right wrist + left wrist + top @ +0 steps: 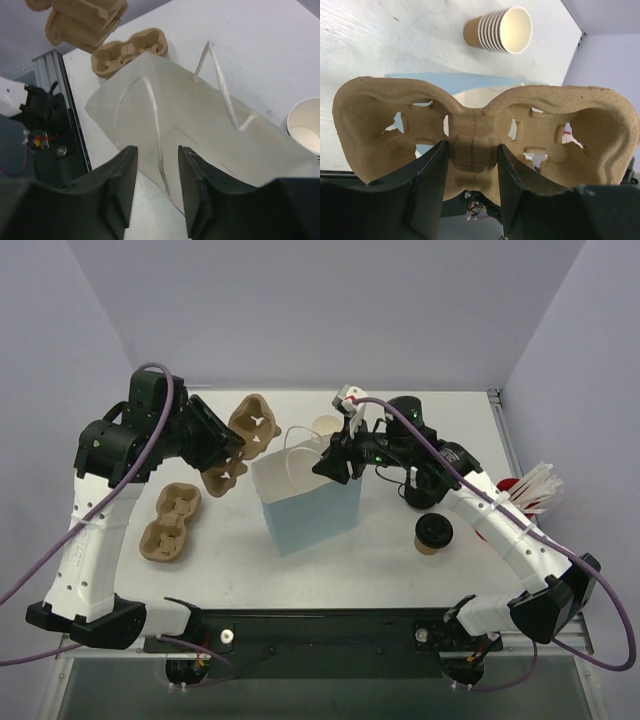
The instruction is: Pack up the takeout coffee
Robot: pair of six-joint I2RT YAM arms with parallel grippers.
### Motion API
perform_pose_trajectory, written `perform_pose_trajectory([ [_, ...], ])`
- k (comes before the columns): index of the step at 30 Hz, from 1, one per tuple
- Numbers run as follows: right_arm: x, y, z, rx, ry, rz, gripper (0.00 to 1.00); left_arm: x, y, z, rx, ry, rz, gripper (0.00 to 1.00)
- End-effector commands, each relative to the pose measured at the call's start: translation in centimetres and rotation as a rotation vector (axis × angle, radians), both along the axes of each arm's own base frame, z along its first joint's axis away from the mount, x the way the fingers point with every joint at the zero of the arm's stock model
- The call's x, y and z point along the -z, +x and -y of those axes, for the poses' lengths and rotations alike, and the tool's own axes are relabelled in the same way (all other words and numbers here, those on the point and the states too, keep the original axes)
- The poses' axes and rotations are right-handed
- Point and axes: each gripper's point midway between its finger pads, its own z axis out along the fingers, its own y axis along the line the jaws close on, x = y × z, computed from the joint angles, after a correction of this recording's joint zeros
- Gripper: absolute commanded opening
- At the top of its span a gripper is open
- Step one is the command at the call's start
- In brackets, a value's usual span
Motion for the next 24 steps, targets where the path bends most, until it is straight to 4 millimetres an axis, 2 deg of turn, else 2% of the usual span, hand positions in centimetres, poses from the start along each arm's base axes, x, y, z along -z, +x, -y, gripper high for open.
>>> perform_pose_trajectory([
  [1,-1.5,-1.9,0.0,-0.069,0.031,0.126,0.28,-2.2,0.0,3.5,0.040,-0.163,0.071,0.35],
  [2,-1.3,-1.7,0.2,-0.044,0.018,0.138,0.15,-2.6,-0.2,4.3,0.060,-0.179,0.082,0.35],
  [5,-1.1,-1.7,0.6,-0.025,0.007,0.176,0.00,-3.9,-0.2,6.2,0.096,-0.234,0.116,0.35],
  [9,-1.4,-1.8,0.9,-0.020,0.013,0.207,0.00,-5.0,-0.2,8.1,0.120,-0.285,0.147,0.34],
  [16,-1.0,-2.0,1.0,-0.023,0.005,0.228,0.00,-5.6,-0.3,10.2,0.125,-0.361,0.158,0.34],
  [20,-0.7,-2.2,1.2,-0.025,0.004,0.240,0.00,-4.9,-0.6,11.0,0.126,-0.376,0.134,0.34],
  [21,0.0,-2.3,1.3,-0.028,-0.006,0.233,0.00,-4.1,-0.6,11.1,0.119,-0.365,0.120,0.34],
  [23,0.0,-2.6,1.5,-0.035,-0.001,0.251,0.00,-3.6,-1.0,11.2,0.119,-0.374,0.104,0.34],
  [24,0.8,-2.7,1.7,-0.035,-0.010,0.246,0.00,-3.0,-1.0,11.5,0.124,-0.376,0.095,0.34],
])
